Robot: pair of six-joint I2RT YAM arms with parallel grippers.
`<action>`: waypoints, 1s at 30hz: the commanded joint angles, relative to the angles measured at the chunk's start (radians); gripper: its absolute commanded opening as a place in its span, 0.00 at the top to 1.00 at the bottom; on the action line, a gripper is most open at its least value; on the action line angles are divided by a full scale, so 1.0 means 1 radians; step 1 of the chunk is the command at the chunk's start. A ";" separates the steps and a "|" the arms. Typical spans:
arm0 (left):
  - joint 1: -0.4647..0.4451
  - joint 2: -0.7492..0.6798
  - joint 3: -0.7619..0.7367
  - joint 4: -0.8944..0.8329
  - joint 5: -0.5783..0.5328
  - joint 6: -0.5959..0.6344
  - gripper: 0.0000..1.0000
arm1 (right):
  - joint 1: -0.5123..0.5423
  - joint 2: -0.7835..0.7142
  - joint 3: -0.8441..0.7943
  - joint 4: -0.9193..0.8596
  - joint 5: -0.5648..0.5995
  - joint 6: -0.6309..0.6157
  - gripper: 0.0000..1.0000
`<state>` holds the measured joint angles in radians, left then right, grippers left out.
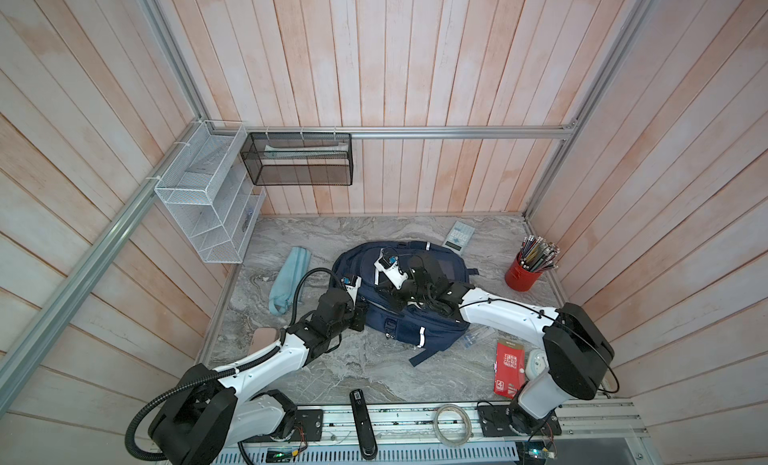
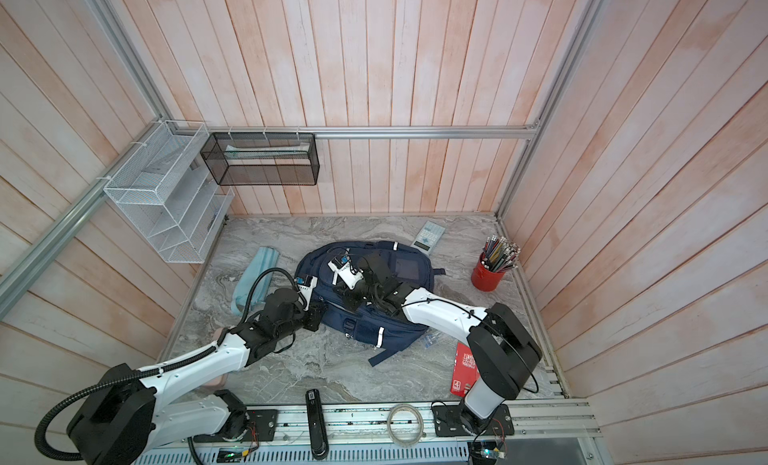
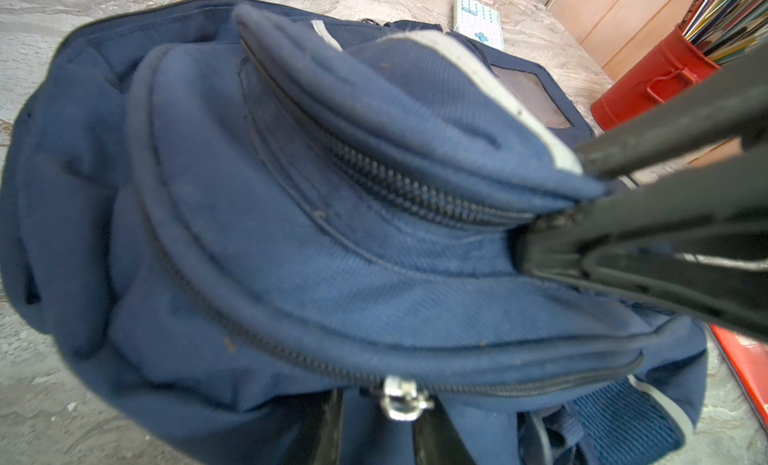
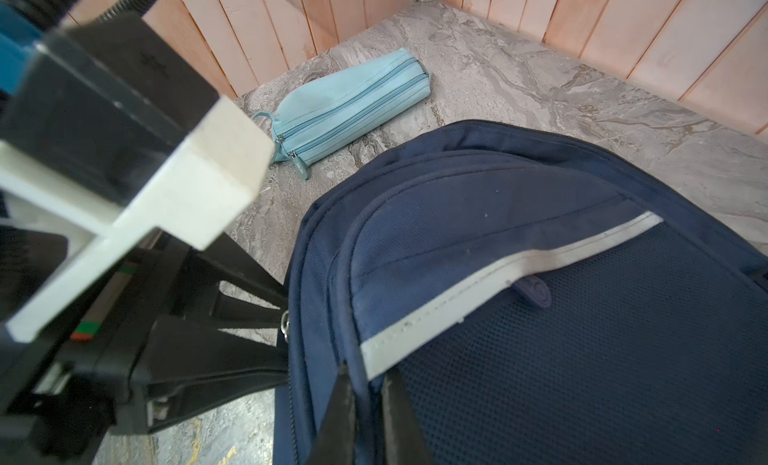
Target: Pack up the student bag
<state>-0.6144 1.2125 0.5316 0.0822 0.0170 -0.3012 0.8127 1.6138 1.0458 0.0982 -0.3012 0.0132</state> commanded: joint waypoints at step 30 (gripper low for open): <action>0.323 0.177 0.340 -0.218 -0.029 -0.056 1.00 | 0.041 -0.020 -0.042 -0.056 -0.084 -0.131 1.00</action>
<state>-0.3698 1.3659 0.8082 -0.1787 0.0803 -0.3580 0.8261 1.6138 1.0382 0.1062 -0.2886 -0.0761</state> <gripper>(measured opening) 0.057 0.090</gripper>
